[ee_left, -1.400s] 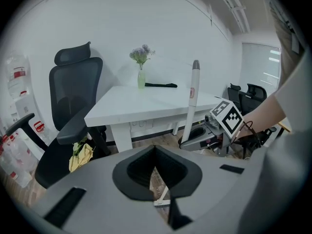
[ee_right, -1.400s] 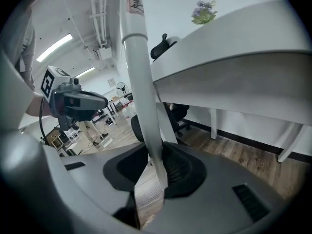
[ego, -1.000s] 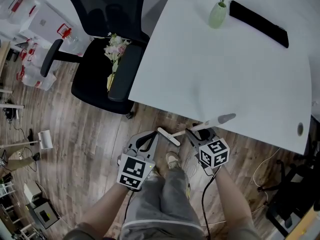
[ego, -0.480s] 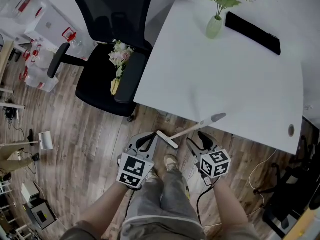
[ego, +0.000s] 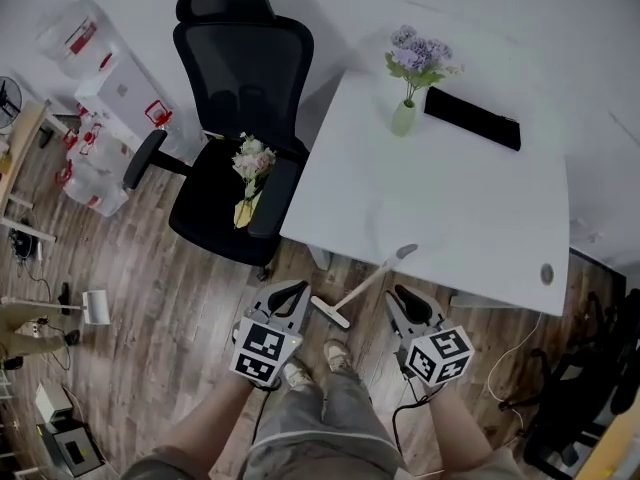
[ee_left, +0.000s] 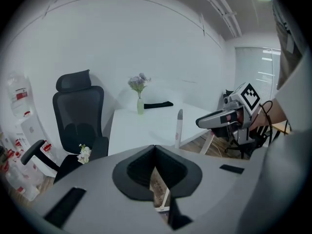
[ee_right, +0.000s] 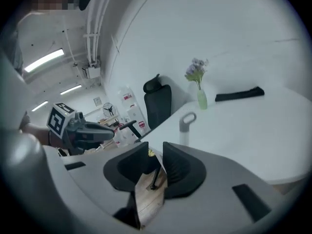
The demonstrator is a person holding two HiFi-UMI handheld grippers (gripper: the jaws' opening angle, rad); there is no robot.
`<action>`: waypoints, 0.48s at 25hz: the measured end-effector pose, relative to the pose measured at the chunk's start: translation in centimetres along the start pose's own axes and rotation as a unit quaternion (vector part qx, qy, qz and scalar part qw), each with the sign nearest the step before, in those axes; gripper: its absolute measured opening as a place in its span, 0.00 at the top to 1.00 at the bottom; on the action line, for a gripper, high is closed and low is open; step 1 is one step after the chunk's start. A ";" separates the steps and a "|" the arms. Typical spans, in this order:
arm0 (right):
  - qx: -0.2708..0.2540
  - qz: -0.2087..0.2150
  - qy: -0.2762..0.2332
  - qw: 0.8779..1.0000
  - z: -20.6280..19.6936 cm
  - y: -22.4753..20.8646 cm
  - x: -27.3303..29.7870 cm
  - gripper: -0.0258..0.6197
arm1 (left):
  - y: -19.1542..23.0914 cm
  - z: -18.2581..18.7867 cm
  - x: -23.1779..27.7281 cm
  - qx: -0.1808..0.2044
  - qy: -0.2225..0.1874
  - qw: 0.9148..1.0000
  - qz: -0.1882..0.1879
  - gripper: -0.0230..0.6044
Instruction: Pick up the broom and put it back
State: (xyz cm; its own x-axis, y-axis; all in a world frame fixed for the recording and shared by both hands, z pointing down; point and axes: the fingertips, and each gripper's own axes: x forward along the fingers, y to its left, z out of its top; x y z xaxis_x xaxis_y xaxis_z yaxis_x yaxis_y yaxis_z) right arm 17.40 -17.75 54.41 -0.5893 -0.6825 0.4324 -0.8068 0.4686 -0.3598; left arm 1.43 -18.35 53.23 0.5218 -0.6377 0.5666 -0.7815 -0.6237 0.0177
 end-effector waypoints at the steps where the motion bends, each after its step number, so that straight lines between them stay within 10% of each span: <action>1: -0.009 0.000 -0.014 1.000 1.7 0.5 -0.8 0.80 | 0.1 0.9 -0.6 0.002 -0.005 1.000 -0.001 0.94; 12: -0.124 -0.005 -0.091 0.988 15.3 7.0 -8.1 0.87 | 0.1 11.8 -7.7 0.055 -0.086 0.995 0.007 0.94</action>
State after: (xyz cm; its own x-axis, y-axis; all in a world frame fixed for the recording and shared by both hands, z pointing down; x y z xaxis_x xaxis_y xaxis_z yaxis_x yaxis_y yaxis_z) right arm 17.20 -17.47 35.74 -0.5821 -0.7664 0.2716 -0.8114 0.5691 -0.1329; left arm 1.35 -18.79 39.15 0.5691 -0.7090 0.4165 -0.7520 -0.6536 -0.0852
